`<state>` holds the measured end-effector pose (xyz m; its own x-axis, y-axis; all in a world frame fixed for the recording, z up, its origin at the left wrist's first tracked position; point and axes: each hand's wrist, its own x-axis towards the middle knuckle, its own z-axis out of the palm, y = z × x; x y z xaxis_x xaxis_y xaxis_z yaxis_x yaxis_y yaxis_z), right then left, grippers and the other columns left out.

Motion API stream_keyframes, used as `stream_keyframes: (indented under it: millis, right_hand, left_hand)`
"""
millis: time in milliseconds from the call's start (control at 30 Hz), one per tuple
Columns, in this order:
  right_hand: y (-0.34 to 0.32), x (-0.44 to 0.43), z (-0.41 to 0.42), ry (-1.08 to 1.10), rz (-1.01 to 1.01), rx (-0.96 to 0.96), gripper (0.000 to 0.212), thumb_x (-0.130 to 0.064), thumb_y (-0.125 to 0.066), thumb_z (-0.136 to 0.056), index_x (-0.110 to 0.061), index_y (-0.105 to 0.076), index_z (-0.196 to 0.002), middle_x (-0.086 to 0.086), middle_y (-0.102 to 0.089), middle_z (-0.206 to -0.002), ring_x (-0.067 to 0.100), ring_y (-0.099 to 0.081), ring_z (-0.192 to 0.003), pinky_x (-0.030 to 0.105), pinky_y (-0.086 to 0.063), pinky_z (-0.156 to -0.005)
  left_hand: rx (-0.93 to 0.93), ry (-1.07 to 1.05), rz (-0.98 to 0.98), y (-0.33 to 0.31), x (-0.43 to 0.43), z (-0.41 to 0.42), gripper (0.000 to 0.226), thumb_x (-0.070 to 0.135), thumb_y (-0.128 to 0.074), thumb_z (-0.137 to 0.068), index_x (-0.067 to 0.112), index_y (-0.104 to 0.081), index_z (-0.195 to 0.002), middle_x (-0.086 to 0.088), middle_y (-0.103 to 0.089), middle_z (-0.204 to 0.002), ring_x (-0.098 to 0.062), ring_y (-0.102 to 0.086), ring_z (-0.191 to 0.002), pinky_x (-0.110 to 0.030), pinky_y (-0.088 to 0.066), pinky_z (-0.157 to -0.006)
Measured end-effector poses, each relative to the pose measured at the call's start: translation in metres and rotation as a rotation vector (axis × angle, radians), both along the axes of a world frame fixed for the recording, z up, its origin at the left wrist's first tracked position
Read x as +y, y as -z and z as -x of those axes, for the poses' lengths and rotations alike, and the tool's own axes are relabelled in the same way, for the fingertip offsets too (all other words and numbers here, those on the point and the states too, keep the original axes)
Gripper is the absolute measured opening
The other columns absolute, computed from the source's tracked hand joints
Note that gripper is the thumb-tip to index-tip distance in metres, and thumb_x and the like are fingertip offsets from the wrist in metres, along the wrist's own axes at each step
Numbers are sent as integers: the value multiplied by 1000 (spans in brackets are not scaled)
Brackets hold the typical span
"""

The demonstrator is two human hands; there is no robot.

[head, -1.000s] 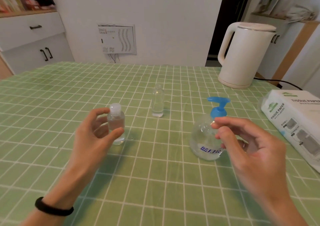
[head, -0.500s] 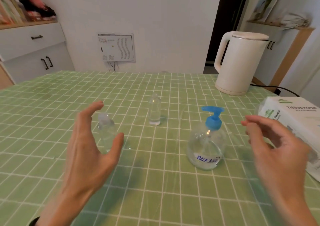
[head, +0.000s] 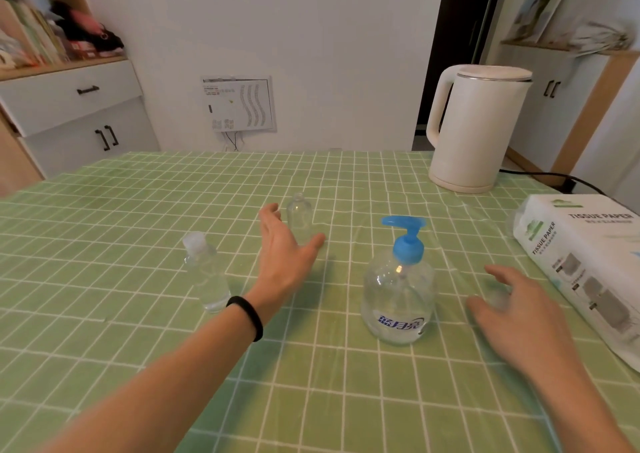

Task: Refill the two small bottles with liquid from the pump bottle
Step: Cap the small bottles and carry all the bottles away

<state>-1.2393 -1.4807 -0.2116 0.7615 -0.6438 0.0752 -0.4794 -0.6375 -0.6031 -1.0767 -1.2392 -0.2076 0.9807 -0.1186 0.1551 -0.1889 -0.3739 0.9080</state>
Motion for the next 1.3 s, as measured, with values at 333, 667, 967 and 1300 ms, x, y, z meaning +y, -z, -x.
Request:
stream_keyframes:
  millis: [333, 667, 967, 1300]
  right_hand:
    - [7, -7, -1, 48, 76, -57, 31, -8, -66, -99, -18, -75, -126, 7, -77, -124, 30, -70, -108, 42, -52, -98]
    - [-47, 49, 24, -324, -365, -791, 20, -23, -84, -88, -28, -72, -104, -6, -79, -107, 13, -80, -93, 16, -60, -73]
    - [-47, 83, 28, -537, -297, -656, 36, -35, -85, -80, -37, -76, -115, -12, -80, -110, 15, -76, -95, 16, -58, -75]
    - [-41, 96, 29, -735, -182, -585, 29, -19, -79, -88, -30, -78, -114, -13, -76, -113, 15, -75, -107, 19, -61, -83]
  left_hand:
    - [-37, 8, 31, 7, 5, -9, 45, 14, -75, -95, 13, -49, -132, -3, -69, -123, -18, -69, -107, -42, -58, -99]
    - [-129, 297, 200, -13, 52, 90, 46, 40, -85, -73, 32, -67, -115, 6, -81, -109, -15, -78, -102, -28, -61, -91]
    - [-206, 307, 110, 4, 64, 117, 46, 44, -88, -74, 40, -69, -115, 14, -79, -108, -17, -77, -101, -47, -57, -93]
    - [-196, 323, -15, 9, 69, 126, 49, 52, -85, -72, 43, -68, -117, 23, -76, -112, -8, -71, -107, -30, -51, -91]
